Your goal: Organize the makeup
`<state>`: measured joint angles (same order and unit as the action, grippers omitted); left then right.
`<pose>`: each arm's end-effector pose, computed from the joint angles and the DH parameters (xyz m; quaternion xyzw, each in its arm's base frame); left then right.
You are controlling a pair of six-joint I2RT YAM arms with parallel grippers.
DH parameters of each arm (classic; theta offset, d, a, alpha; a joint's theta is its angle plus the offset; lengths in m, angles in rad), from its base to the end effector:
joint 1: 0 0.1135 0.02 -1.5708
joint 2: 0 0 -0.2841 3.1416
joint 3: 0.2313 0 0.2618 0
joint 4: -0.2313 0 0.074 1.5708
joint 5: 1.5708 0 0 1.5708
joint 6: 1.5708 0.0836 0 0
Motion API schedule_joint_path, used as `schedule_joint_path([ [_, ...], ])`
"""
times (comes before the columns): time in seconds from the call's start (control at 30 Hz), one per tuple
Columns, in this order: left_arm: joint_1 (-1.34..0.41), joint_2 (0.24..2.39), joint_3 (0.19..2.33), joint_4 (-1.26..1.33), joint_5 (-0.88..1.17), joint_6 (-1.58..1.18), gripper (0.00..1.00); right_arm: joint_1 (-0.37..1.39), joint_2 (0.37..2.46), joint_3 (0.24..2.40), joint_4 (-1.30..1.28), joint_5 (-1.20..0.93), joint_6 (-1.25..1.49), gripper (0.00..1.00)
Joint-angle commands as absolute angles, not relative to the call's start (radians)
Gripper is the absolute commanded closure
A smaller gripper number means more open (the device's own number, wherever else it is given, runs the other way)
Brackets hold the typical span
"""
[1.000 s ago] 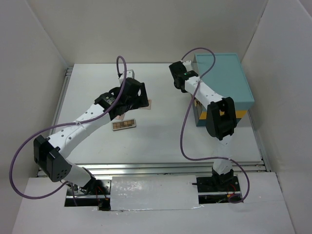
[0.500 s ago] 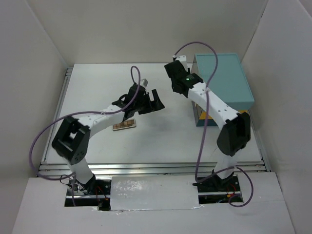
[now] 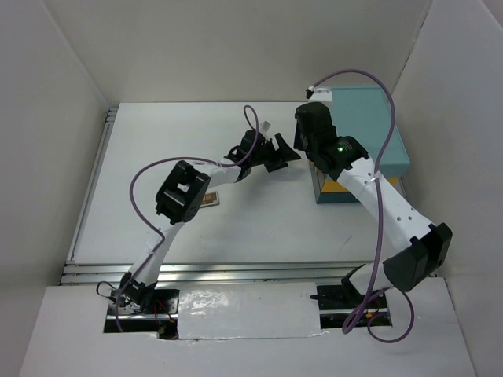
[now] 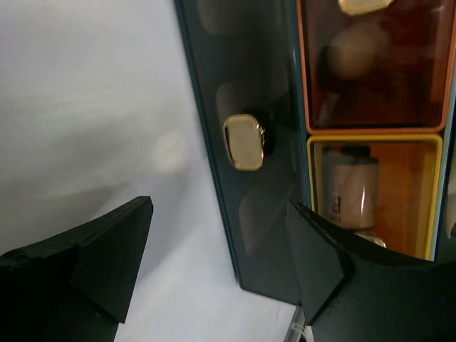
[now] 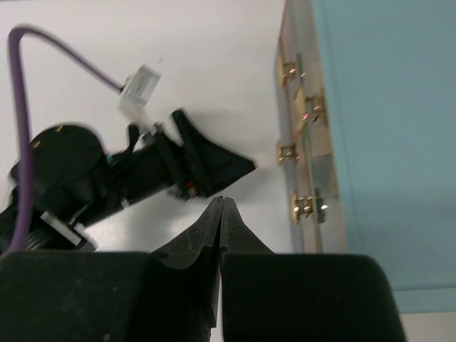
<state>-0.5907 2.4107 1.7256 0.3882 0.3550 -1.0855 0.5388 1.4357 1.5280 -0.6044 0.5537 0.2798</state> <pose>0.4926 -0.3653 0.1438 -0.0920 0.7929 -0.5301 0.2860 0.3285 0.1452 0.4072 0.0297 0.8411 -0.0231 0.5395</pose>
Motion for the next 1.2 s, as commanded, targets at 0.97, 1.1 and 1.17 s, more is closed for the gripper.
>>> schedule_joint_path([
  [0.97, -0.646, 2.835, 2.172, 0.603, 0.387, -1.417, 0.50, 0.572, 1.106, 1.281, -0.338, 0.186, 0.333, 1.00],
  [1.1, -0.646, 2.849, 2.172, 0.646, 0.383, -1.460, 0.65, 0.572, 1.112, 1.275, -0.330, 0.184, 0.328, 1.00],
  [1.17, -0.646, 2.846, 2.165, 0.646, 0.382, -1.463, 0.71, 0.571, 1.118, 1.276, -0.330, 0.183, 0.327, 1.00],
])
